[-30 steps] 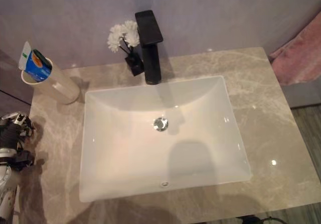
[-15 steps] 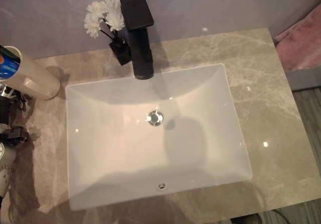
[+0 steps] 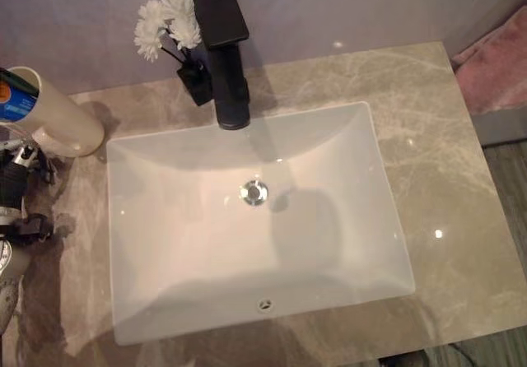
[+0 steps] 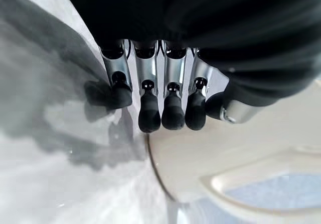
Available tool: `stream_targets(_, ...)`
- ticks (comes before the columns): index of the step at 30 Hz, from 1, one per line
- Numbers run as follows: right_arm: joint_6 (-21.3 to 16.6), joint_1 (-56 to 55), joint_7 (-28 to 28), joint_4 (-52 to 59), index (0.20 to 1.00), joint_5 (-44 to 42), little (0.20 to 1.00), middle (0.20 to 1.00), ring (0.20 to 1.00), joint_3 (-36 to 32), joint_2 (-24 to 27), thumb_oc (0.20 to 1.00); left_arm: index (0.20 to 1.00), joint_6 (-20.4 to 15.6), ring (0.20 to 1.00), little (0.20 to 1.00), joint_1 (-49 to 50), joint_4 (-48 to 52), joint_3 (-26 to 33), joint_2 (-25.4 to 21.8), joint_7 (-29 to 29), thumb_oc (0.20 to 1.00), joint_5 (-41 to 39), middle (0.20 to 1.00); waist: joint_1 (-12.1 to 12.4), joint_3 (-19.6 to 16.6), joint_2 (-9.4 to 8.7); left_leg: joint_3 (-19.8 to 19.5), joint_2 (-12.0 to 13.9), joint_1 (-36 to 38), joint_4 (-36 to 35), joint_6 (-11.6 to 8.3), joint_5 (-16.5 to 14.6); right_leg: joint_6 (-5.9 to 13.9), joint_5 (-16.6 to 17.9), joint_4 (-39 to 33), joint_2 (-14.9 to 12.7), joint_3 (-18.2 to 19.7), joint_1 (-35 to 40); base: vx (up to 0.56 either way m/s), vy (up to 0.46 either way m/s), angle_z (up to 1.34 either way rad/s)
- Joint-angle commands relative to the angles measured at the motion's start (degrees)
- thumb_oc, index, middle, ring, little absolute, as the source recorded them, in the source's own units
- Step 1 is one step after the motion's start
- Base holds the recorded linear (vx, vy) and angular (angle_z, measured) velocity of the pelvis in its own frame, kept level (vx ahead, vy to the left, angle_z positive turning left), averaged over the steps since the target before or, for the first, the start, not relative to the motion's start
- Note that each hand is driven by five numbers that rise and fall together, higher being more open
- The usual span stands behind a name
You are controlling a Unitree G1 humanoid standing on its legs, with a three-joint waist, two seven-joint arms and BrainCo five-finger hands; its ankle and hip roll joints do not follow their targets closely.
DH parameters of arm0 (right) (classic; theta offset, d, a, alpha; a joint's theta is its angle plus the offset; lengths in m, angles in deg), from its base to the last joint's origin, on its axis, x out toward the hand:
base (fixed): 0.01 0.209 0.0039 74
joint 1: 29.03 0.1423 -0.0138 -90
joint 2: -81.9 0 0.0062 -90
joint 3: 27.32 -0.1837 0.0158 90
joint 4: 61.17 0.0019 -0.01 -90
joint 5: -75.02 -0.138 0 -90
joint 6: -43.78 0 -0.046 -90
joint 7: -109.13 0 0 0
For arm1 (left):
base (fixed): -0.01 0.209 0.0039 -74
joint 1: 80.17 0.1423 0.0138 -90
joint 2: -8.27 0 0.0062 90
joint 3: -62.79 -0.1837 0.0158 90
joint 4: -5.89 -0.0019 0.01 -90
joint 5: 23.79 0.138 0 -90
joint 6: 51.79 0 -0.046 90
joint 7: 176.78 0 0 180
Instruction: Put brush and paste in cup on sink, flatten towel.
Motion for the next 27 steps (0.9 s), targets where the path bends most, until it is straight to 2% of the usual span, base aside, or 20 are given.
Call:
stream_targets(1,-2.82,2.27,0.11,0.29,1.000,-0.28,1.000,1.000,1.000,0.03,2.24,1.000,0.200,0.14,0.200,0.200,2.47,-1.40,2.22,1.41,1.01,0.200,2.35,0.200,0.21,-2.65,-0.50,-1.71,-2.67,1.38,0.27,0.16,-0.22,2.82,-6.26,1.55,-1.31,-0.20,5.40,0.00,0.000,0.00)
stream_targets(10,-3.00,2.50,0.64,-0.18,1.000,0.04,1.000,1.000,1.000,0.00,2.51,1.000,0.200,-0.58,0.200,0.200,6.15,1.84,2.92,2.96,3.26,0.200,1.46,0.200,0.96,-3.40,-0.65,-2.81,-2.66,1.86,0.16,0.00,0.01,2.59,-6.44,0.81,-1.28,-1.62,6.94,-0.02,-0.013,0.09)
stream_targets(19,-3.26,2.92,0.09,0.51,1.000,-0.87,1.000,1.000,1.000,0.81,2.97,1.000,0.200,-1.18,0.200,0.200,0.07,1.21,0.78,-0.34,1.57,0.200,0.91,0.200,0.19,-1.08,-1.18,-2.80,-2.33,-1.02,0.15,-0.22,0.90,2.43,-5.84,2.05,-0.69,-1.69,3.35,-0.05,-0.012,0.01)
stream_targets(27,-3.26,3.10,-0.04,0.05,1.000,-1.46,1.000,1.000,1.000,1.34,3.10,1.000,0.200,-1.17,0.200,0.200,-4.23,-0.81,-4.22,1.10,1.39,0.200,1.15,0.200,-0.39,-0.46,-0.75,-2.65,-2.35,-2.43,0.15,-0.24,0.94,2.69,-5.44,2.26,-0.75,-1.22,1.61,-0.01,-0.001,0.00)
